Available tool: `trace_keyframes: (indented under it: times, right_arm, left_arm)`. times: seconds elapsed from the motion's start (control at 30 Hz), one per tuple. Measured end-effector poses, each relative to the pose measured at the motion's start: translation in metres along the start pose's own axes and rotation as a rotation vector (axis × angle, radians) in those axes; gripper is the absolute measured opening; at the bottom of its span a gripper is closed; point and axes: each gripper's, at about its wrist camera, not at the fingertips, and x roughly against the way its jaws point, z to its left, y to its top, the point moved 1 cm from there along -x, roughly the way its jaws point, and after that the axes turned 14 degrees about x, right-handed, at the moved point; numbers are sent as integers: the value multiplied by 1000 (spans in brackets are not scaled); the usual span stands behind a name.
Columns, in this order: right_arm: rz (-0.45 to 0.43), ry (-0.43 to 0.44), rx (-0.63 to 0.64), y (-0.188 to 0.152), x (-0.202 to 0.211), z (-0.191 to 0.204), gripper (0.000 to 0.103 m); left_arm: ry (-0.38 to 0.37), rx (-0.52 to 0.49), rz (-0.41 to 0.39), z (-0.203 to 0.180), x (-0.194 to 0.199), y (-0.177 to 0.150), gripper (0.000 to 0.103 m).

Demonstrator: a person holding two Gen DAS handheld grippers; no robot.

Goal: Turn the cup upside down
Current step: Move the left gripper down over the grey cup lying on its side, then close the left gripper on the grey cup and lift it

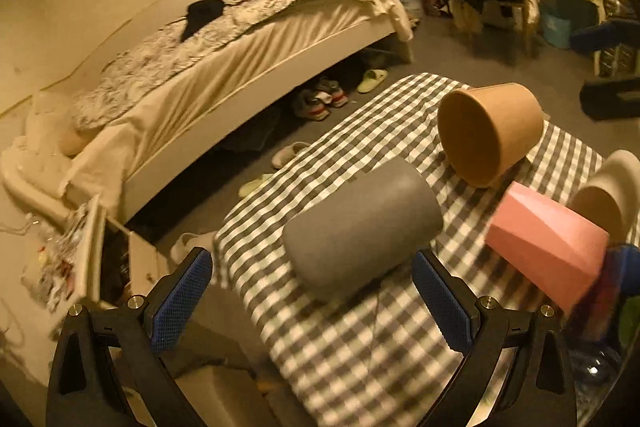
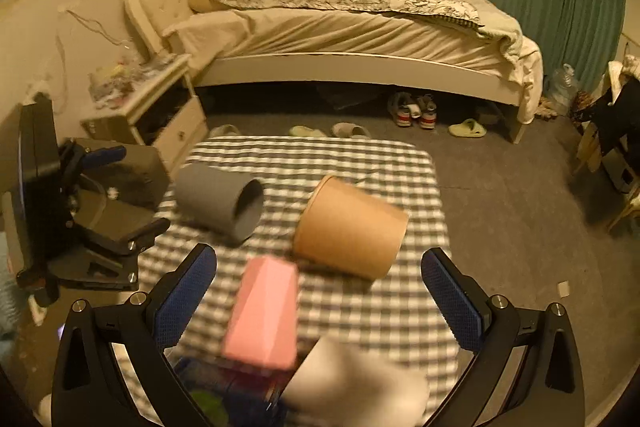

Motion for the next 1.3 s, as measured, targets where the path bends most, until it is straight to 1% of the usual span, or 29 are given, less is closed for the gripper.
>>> trace_keyframes:
  times: [0.1, 0.2, 0.27, 0.33, 0.4, 0.5, 0.63, 0.73, 0.8, 0.83, 0.9, 0.93, 1.0, 1.03, 1.1, 1.17, 1.23, 1.3]
  right_arm:
    - [15, 20, -25, 2, -19, -4, 103]
    - [36, 40, -51, -4, -32, -7, 103]
    - [40, 43, -63, -7, -37, -9, 103]
    - [39, 40, -78, -11, -41, -13, 103]
    - [43, 33, -90, -14, -45, -17, 103]
    - [56, 40, -110, -19, -50, -19, 103]
    - [63, 44, -115, -22, -53, -20, 103]
    - [64, 50, -122, -24, -51, -21, 103]
    - [67, 51, -125, -28, -50, -22, 103]
    - [70, 52, -126, -29, -49, -22, 103]
    - [71, 57, -133, -31, -45, -23, 103]
    - [71, 59, -135, -33, -43, -22, 103]
    - [72, 63, -138, -34, -37, -24, 103]
    - [71, 65, -140, -35, -35, -25, 103]
    - [65, 68, -145, -37, -28, -26, 103]
    - [58, 72, -148, -39, -22, -26, 103]
    - [54, 77, -153, -41, -17, -28, 103]
    - [56, 82, -165, -44, -15, -29, 103]
  left_arm:
    - [-51, -35, -6, -1, -16, 5, 103]
    - [-85, -118, 3, -8, -29, 6, 103]
    - [-102, -153, 12, -11, -36, 6, 103]
    - [-98, -188, 30, -17, -48, 7, 103]
    - [-111, -223, 41, -23, -55, 5, 103]
    - [-85, -281, 42, -32, -65, 5, 103]
    - [-109, -292, 62, -29, -71, 10, 101]
    - [-121, -324, 86, -30, -72, 12, 100]
    - [-110, -352, 92, -33, -70, 12, 91]
    - [-106, -357, 95, -34, -68, 12, 89]
    - [-100, -368, 101, -35, -62, 11, 78]
    - [-96, -374, 111, -35, -57, 10, 76]
    - [-93, -367, 131, -34, -48, 8, 65]
    - [-95, -359, 138, -35, -42, 8, 61]
    - [-112, -337, 156, -35, -29, 8, 46]
    - [-135, -328, 174, -37, -20, 9, 46]
    - [-106, -328, 161, -38, -20, 10, 56]
    - [-65, -315, 141, -40, -25, 12, 76]
